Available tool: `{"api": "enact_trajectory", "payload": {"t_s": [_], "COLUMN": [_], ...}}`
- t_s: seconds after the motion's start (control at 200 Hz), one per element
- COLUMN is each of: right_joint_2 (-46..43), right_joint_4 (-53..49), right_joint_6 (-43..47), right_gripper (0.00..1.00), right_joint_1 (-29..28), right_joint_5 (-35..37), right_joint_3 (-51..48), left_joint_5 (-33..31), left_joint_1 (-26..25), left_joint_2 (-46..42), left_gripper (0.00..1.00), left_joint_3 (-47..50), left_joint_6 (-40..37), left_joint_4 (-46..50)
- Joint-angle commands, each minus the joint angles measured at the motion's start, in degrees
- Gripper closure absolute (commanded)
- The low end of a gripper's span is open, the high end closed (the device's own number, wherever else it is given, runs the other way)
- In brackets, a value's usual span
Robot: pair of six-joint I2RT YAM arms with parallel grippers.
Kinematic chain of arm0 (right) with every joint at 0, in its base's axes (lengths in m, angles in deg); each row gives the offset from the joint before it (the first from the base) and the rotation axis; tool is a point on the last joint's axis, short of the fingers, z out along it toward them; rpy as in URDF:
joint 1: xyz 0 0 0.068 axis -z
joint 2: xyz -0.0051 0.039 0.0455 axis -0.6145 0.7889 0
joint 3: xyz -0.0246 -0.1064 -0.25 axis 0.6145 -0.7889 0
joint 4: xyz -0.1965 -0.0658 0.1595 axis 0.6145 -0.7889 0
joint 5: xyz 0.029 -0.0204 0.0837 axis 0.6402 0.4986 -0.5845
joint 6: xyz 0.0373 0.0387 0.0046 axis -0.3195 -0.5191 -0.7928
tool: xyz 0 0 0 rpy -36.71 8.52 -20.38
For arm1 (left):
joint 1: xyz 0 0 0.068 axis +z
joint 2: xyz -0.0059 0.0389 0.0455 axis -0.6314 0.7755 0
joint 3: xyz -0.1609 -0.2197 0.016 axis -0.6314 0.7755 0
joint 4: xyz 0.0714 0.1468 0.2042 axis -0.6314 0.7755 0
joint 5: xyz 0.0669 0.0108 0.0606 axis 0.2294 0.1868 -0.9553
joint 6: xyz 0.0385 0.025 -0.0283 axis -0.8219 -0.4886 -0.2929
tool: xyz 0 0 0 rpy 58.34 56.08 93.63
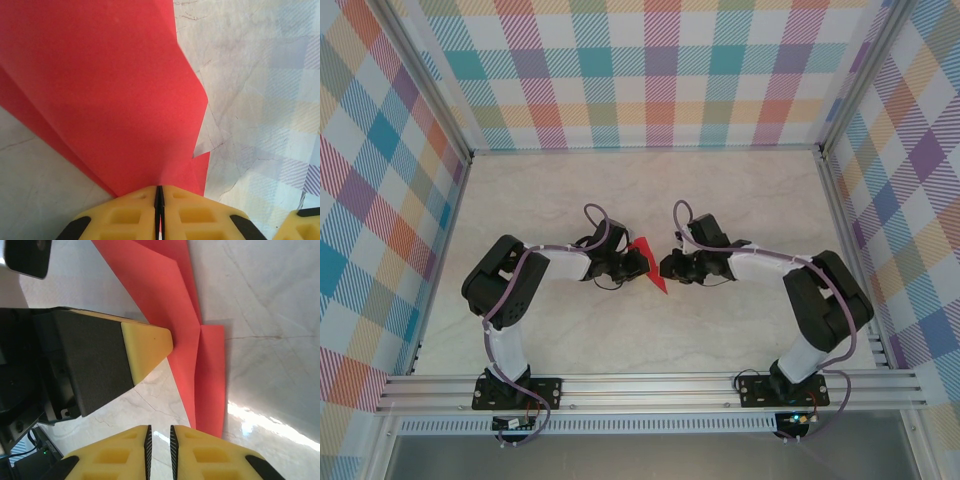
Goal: Fold a paper plane with a square sheet of paper (pick it up from the middle)
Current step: Fold the wing for the fifth time at the center of the table.
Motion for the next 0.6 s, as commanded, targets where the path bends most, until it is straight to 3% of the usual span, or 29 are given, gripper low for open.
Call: {"api": "enact_trajectory", "payload": {"t_s": [0.0, 0.245, 0.595], "right_joint_2": [2.53, 2.42, 6.19], "right_joint_4": [-1.18, -3.02, -1.86], "right_joint_6": [1.28, 1.58, 2.91], "right_gripper": [0.81, 0.77, 0.74], "right_joint_1": [-0.86, -0.89, -0.93], "right_joint_5": [0.28, 7.18, 4.6], "right_joint_3": [2.0, 2.08, 4.55], "left_joint_5": [-3.4, -1.85, -1.94], "left_joint_1": [-0.82, -0.82, -0.82], "left_joint_2": [2.75, -0.83, -6.22], "left_gripper": [0.87, 0.77, 0.62], "left_joint_3": [0.59, 1.43, 2.79], "left_joint_6": [-0.68, -0.22, 0.58], "left_joint_4": [3.3, 1.14, -0.03]}}
